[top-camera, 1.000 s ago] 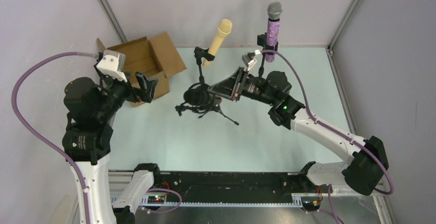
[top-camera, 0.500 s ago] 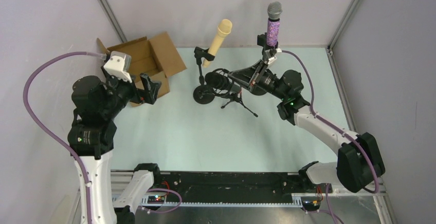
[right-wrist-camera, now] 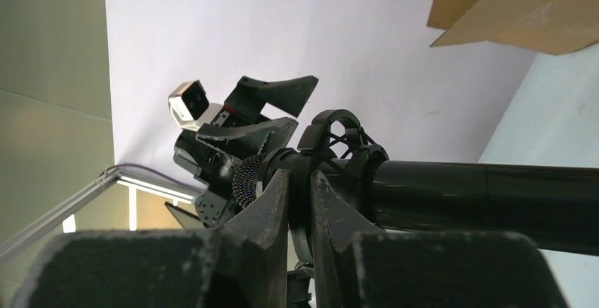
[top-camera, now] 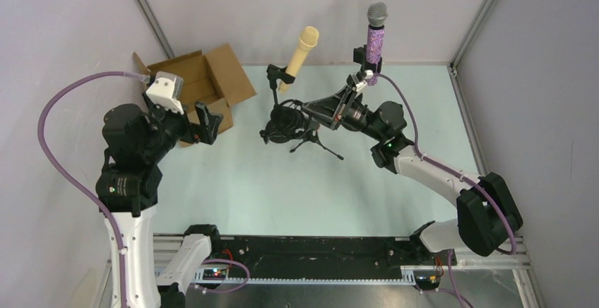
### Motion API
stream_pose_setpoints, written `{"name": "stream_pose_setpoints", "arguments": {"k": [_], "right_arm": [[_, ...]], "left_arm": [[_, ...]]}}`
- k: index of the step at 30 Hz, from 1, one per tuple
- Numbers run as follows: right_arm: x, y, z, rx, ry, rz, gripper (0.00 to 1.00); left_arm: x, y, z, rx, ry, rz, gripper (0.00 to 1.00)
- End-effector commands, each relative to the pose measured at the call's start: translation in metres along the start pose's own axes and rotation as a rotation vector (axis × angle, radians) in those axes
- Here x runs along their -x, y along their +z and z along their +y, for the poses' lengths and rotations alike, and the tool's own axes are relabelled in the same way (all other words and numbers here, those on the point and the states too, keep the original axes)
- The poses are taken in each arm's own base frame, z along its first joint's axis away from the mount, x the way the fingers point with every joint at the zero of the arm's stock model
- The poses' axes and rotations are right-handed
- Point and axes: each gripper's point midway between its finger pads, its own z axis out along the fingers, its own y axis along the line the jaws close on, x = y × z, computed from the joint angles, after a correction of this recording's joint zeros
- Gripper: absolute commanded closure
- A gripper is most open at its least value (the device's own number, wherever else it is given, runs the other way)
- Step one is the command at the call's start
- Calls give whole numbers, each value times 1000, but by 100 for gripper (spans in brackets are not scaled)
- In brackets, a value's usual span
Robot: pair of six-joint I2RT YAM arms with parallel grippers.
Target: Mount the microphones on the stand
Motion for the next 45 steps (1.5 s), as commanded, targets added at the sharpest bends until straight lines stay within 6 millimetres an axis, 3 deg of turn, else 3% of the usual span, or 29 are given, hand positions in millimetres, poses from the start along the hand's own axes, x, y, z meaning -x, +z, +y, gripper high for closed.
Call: {"name": "stream_pose_setpoints", "arguments": {"k": [1, 4, 8, 18, 20, 27, 36, 45], "right_arm": [[-10, -5, 83, 212, -82, -7, 98], [-14, -5, 74, 202, -49, -13, 98], [-12, -9, 45, 174, 22, -38, 99], [18, -32, -2, 79, 134, -154, 95], [26, -36, -9, 60, 142, -177, 89], [62, -54, -31, -1, 138, -223, 85], [84, -69, -52, -55, 179, -224, 67], [74, -78, -52, -76, 162, -177, 46]], "left_arm": [[5, -1, -1, -11, 15, -25, 0], [6, -3, -2, -10, 16, -29, 0], [6, -4, -2, -8, 19, -31, 0], [7, -1, -2, -15, 17, -29, 0], [6, -1, -2, -15, 16, -28, 0], [8, 0, -2, -18, 17, -29, 0], [8, 6, -2, -26, 1, -22, 0], [7, 5, -2, -26, 0, -24, 0]]}}
